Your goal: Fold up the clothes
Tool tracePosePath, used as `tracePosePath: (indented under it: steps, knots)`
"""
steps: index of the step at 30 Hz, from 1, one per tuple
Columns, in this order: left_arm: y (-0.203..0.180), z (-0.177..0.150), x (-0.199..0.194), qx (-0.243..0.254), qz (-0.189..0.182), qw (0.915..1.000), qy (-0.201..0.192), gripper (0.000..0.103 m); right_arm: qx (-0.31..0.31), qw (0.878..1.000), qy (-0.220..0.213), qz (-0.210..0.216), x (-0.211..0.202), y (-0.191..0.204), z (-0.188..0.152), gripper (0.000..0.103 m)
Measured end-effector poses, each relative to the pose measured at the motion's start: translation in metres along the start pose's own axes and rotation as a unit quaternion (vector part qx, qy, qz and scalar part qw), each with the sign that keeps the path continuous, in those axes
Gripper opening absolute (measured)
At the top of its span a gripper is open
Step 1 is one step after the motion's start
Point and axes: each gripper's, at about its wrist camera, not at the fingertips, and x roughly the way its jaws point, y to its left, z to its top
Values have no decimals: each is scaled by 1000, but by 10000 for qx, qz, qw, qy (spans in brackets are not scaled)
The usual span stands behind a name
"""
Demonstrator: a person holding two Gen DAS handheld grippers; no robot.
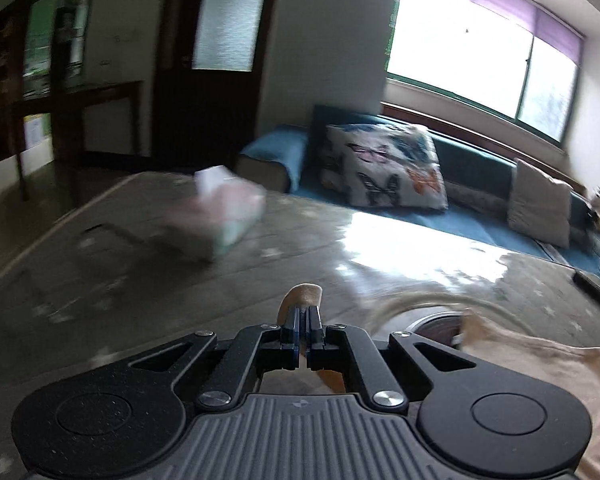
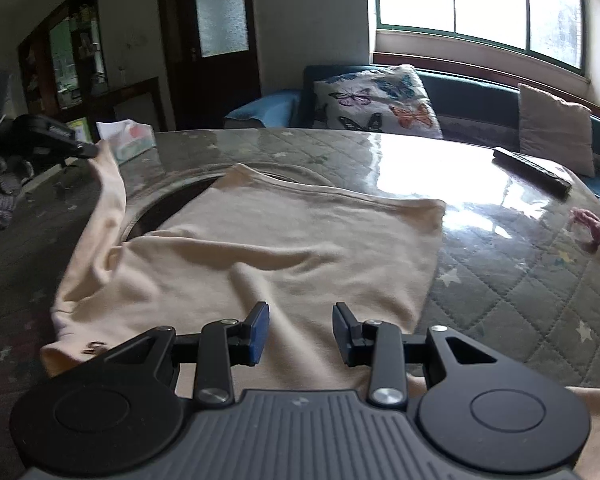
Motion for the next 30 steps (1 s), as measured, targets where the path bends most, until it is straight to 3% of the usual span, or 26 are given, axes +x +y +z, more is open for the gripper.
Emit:
tracePosePath:
  steps: [5,9,18,21,22,27,30]
  knots:
    - [37,-19,-8,-205,310,9992,163,3,-397,9972,38,632,-11,22,3,35]
    - [50,-32,-9,-310,411,9983,281,3,-976,9877,190,1204,-18,56,-1,39]
    - [51,-34,-11,-370,355,9984,255,3,-2391,9600,77,1457,-18,129,-19,41]
    - [48,-28,-16,-334,278,9990,130,3,-2552,9574,110,1343,-11,140,-22,25]
    - [46,-25,-19,-320,243,9992,80,3,-2529,9578,174,1357,-8,141,-24,8]
    - [46,-20,-37,-269,71,9995,-149,3,-2365,9585,121,1588,-23,130,-22,6]
    - [49,-29,-43,-125,150,9998,-106,3,-2350,9545,166,1830,-35,119,-22,6]
